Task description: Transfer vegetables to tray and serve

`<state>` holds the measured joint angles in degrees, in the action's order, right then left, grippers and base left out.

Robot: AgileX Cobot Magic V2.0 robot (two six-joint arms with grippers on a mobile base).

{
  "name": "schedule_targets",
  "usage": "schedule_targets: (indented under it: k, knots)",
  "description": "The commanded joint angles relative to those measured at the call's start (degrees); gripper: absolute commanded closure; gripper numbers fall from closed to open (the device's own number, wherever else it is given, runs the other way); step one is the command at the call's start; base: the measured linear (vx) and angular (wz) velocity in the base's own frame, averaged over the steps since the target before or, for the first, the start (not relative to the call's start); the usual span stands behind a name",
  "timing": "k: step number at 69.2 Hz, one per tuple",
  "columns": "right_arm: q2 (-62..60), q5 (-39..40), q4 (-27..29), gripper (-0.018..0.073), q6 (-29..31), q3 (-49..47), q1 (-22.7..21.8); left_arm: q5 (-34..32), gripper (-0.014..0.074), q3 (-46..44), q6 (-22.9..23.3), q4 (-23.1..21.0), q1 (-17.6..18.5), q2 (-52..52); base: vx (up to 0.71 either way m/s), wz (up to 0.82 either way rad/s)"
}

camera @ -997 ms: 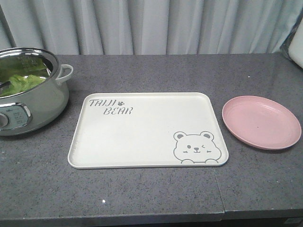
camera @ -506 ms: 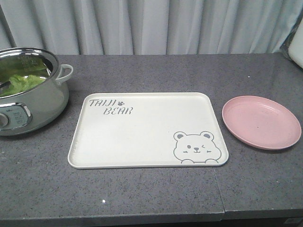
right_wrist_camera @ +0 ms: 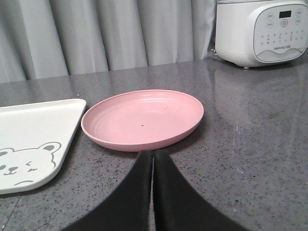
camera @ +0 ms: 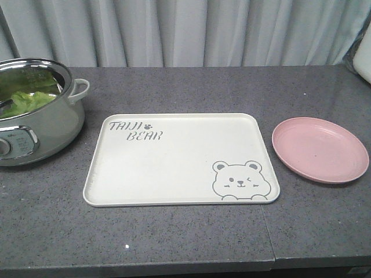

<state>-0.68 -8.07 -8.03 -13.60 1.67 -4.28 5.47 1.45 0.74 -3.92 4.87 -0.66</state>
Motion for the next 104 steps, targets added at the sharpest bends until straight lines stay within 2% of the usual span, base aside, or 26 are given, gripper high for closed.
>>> schedule_targets:
  k: [1,67,73,78,85,94,104]
  knots:
    - [-0.4,4.5,-0.3,0.0562,0.2,0.8,-0.4,-4.4,0.0602,1.6,0.0,-0.5,0.0,-0.7,0.00,0.00]
    - [-0.4,5.7,-0.3,0.0562,0.2,0.8,-0.4,-4.5,0.0602,1.6,0.1,-0.5,0.0,-0.7,0.00,0.00]
    - [-0.4,9.5,1.4,0.0562,-0.2,0.8,-0.4,-5.2,0.0602,1.6,0.2,-0.5,0.0,-0.7,0.00,0.00]
    - [-0.4,13.8,5.6,0.0562,-1.5,0.8,-0.4,-6.8,0.0602,1.6,0.4,-0.5,0.0,-0.7,0.00,0.00]
    - [-0.4,15.7,10.8,0.0562,-3.0,0.8,-0.4,-10.6,0.0602,1.4,0.7,-0.5,0.0,-0.7,0.00,0.00]
    - [-0.4,14.6,15.6,0.0562,-3.2,0.8,-0.4,-16.3,0.0602,1.0,6.1,-0.6,0.1,-0.7,0.00,0.00]
    - [-0.4,13.8,16.2,0.0562,-3.2,0.2,-0.4,-22.5,0.0602,1.0,18.2,-0.5,0.1,-0.7,0.00,0.00]
